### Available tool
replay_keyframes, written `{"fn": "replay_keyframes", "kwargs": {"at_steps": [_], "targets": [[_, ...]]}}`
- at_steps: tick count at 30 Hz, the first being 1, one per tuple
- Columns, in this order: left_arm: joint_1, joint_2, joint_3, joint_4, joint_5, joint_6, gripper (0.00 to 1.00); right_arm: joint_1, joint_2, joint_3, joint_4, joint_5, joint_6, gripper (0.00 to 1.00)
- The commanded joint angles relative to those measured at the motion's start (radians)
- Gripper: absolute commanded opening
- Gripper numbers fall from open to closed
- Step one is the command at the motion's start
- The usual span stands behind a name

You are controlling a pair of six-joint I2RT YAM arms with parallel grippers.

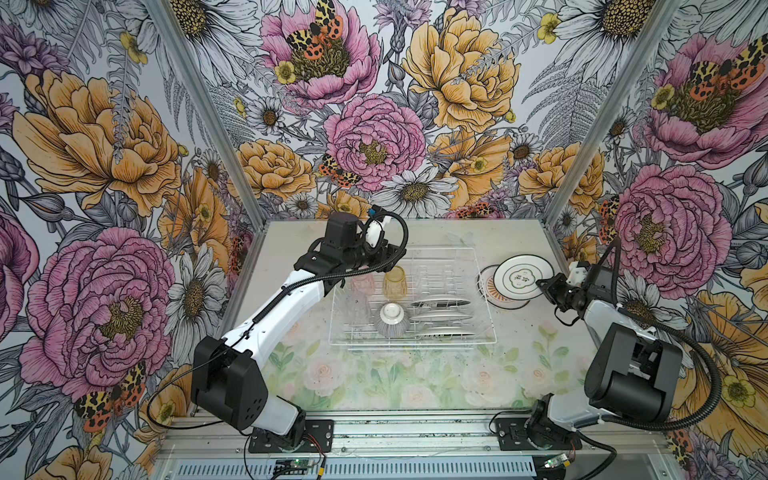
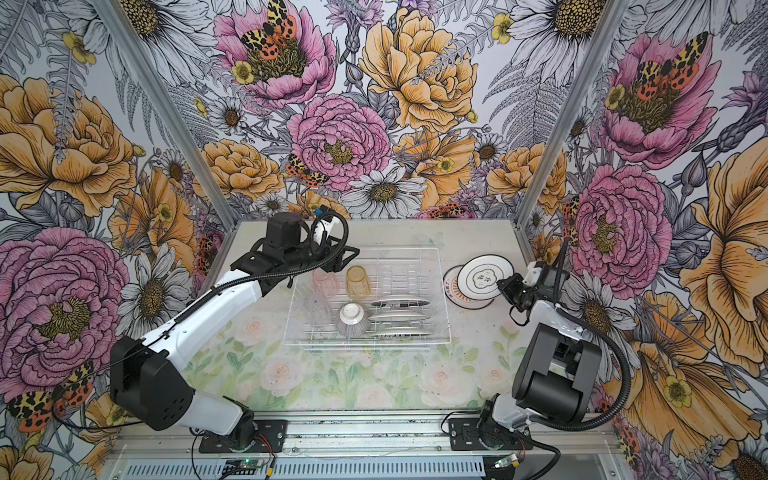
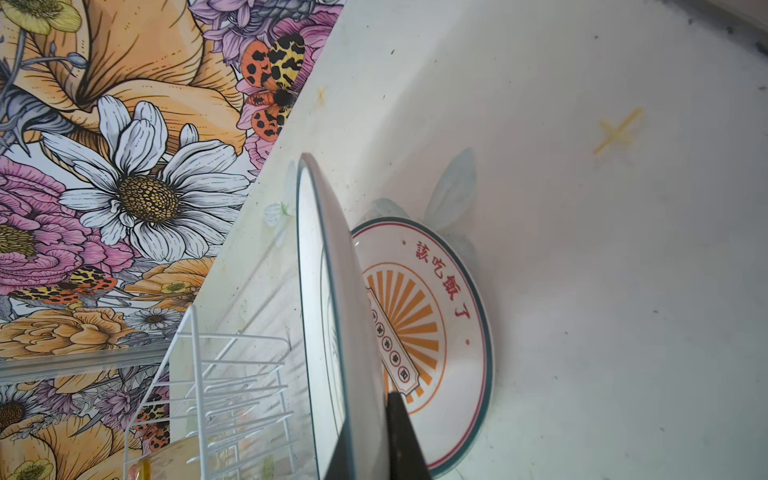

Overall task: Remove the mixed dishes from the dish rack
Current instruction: 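Carry the green-rimmed plate beside the rack with the right gripper while the left releases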

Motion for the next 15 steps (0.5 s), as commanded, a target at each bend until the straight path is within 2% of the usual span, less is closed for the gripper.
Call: {"fn": "replay_keyframes", "kwargs": {"at_steps": [1,15], "targets": [[-0.009,0.025,0.021,-0.005,-0.021,0.022,0.7,0.013,0.028,0.003,0.053,-0.033,-0.019,0.0],[-0.015,0.031,0.028,-0.014,-0.023,0.03,0.7,0.028,0.129,0.004,0.084,-0.032,-0.02,0.0]]}}
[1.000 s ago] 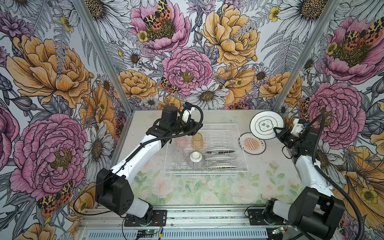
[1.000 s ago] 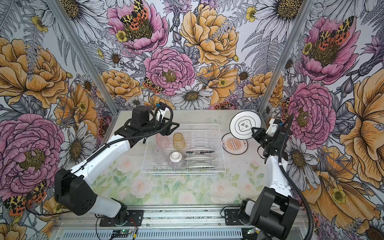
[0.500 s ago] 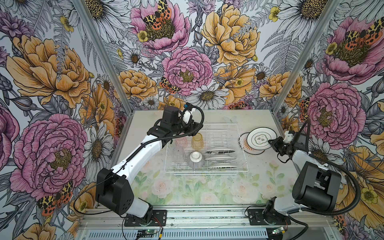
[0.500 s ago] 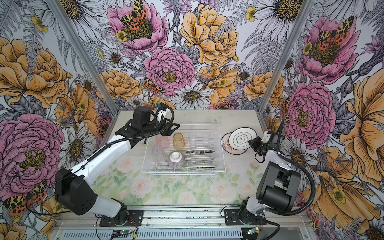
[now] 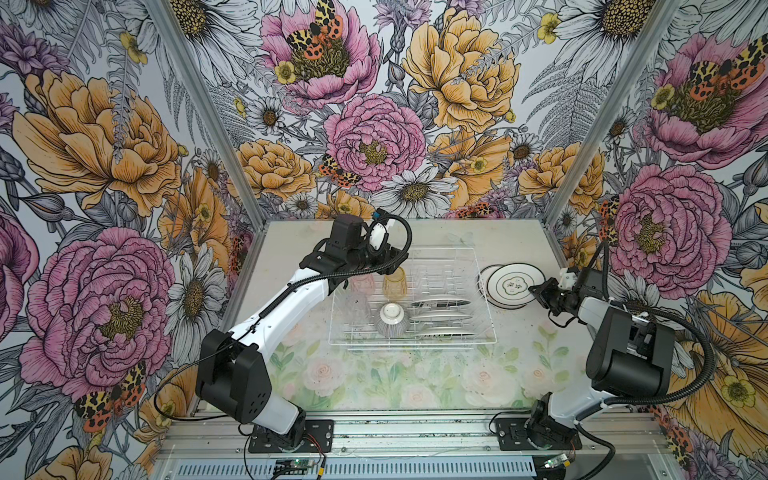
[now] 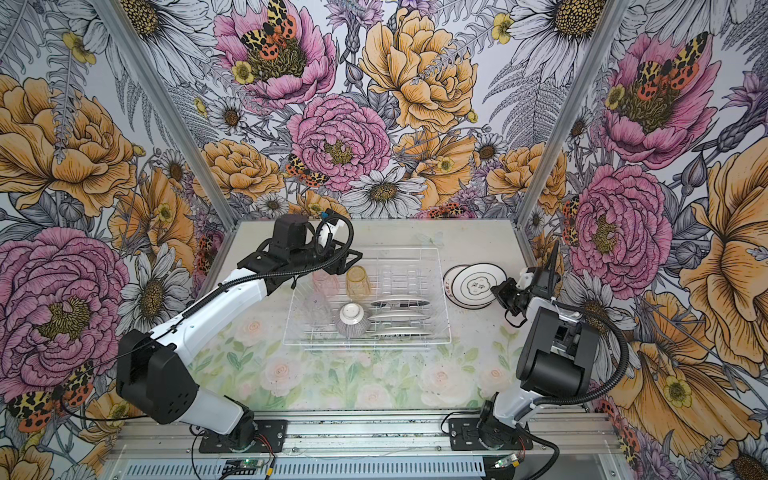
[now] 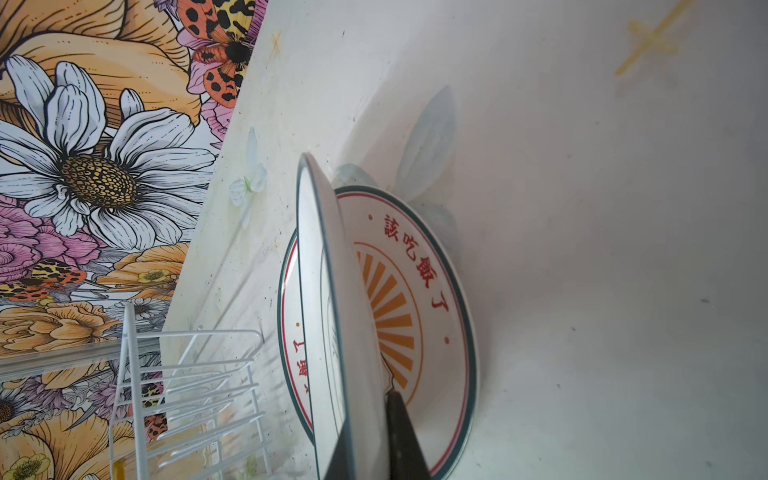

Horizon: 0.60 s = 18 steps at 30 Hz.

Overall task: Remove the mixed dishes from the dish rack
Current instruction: 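Carry the green-rimmed plate beside the rack with the right gripper while the left releases, then lower the green-rimmed plate flat onto the sunburst plate and open the right gripper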

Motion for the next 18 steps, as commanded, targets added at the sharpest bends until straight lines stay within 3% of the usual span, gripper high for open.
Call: {"fn": "replay_keyframes", "kwargs": {"at_steps": [1,3,10,18], "targets": [[-0.006,0.006,0.027,-0.006,-0.022,0.026,0.7,0.01,0.018,0.005,0.056,-0.027,-0.02,0.0],[-0.007,0.007,0.031,-0.007,-0.022,0.026,0.7,0.01,0.021,0.007,0.057,-0.027,-0.022,0.0],[-0.01,0.022,0.044,-0.019,-0.018,0.033,0.7,0.01,0.023,0.005,0.05,-0.016,-0.029,0.17],[-0.012,0.025,0.049,-0.027,-0.02,0.043,0.71,0.01,0.031,0.025,-0.025,0.052,-0.078,0.24]]}}
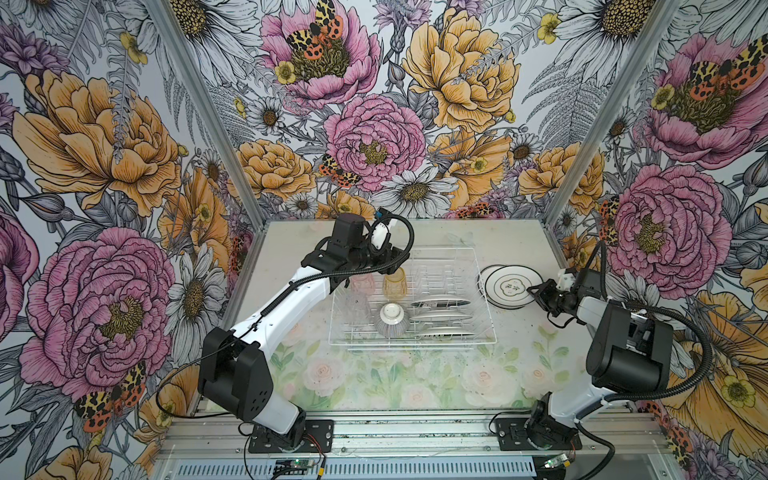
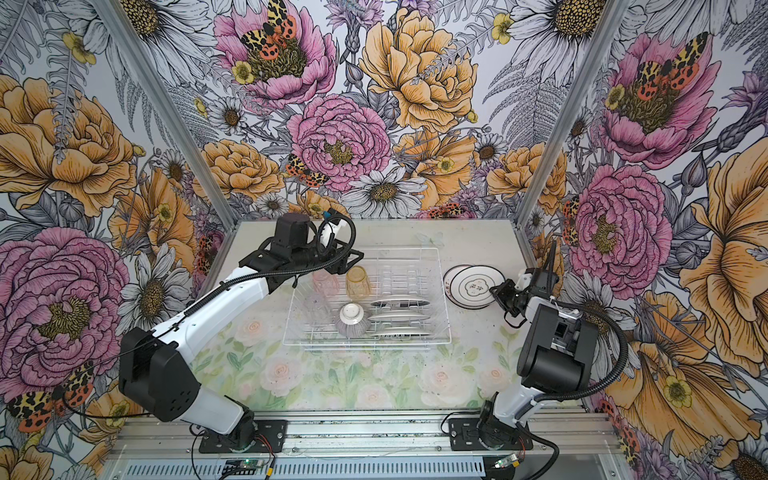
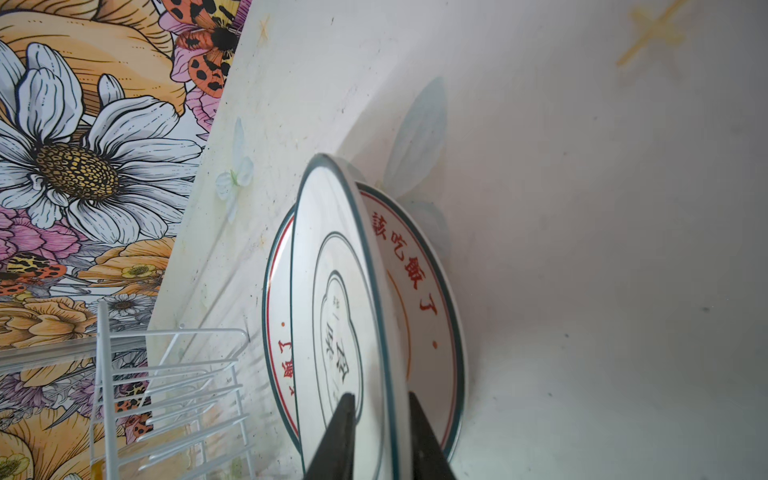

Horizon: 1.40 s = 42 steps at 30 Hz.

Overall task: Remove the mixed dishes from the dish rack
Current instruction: 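Lower the green-rimmed plate flat onto the sunburst plate and open the right gripper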

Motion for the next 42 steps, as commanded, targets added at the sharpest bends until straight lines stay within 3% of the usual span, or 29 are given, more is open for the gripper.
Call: {"fn": "replay_keyframes", "kwargs": {"at_steps": [1,16,25,32,38,42], "targets": [[-0.006,0.011,0.026,-0.011,-0.021,0.021,0.71,0.008,0.012,0.025,-0.021,0.037,-0.04,0.25],[-0.005,0.014,0.021,-0.014,-0.017,0.026,0.7,0.015,0.034,0.049,-0.082,0.114,-0.089,0.34],[-0.006,0.014,0.013,-0.019,-0.024,0.029,0.71,0.042,0.051,0.068,-0.106,0.182,-0.108,0.44],[-0.005,0.016,0.007,-0.018,-0.024,0.034,0.7,0.075,0.06,0.093,-0.139,0.262,-0.125,0.65],[-0.003,0.02,0.006,-0.019,-0.027,0.035,0.71,0.102,0.08,0.119,-0.153,0.306,-0.126,0.71],[-0.003,0.024,0.006,-0.025,-0.029,0.039,0.7,0.125,0.094,0.142,-0.163,0.333,-0.127,0.85]]}}
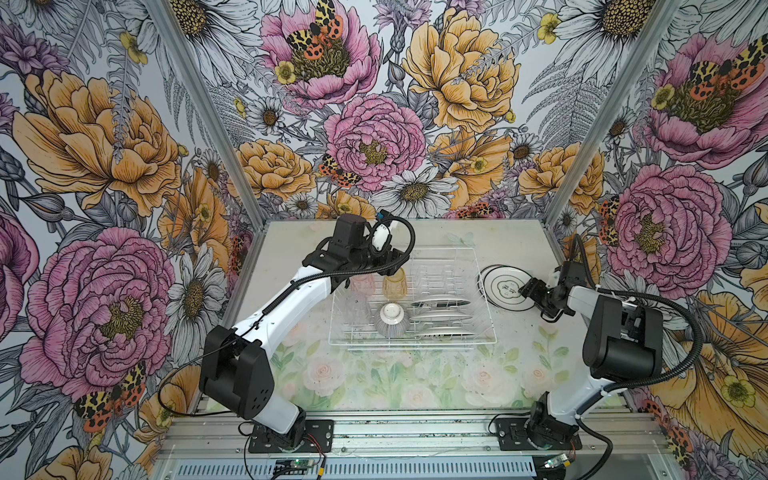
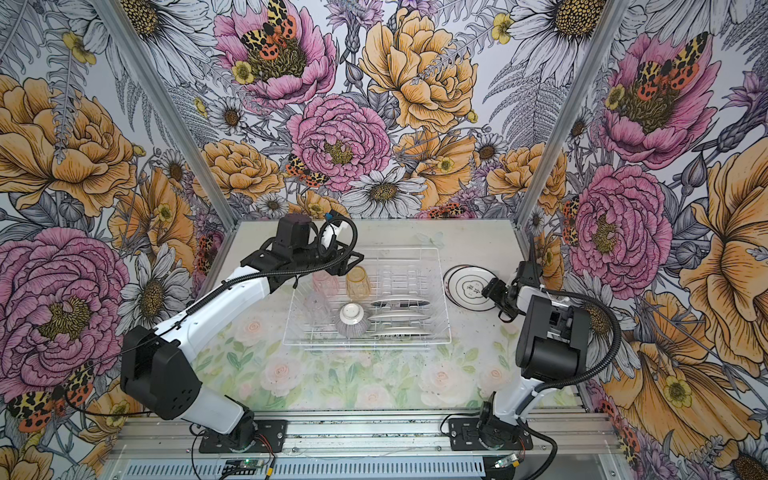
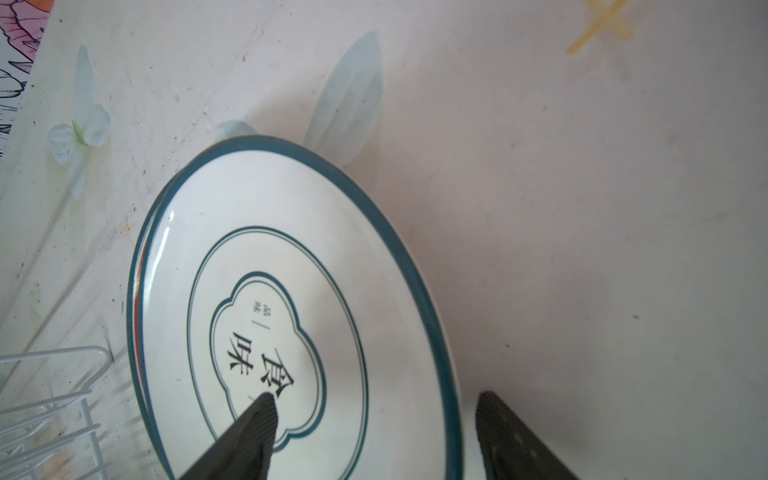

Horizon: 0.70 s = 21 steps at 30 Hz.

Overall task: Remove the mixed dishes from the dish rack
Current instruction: 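Lower the green-rimmed plate flat onto the sunburst plate and open the right gripper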

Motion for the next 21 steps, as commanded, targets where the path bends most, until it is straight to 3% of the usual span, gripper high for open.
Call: {"fn": "replay_keyframes", "kwargs": {"at_steps": [1,21], "targets": [[-0.003,0.014,0.007,-0.013,-0.023,0.018,0.7,0.023,0.015,0.044,-0.013,0.058,-0.009,0.86],[0.004,0.017,0.003,-0.031,-0.028,0.034,0.71,0.127,0.096,0.153,-0.065,0.144,-0.014,0.89]]}}
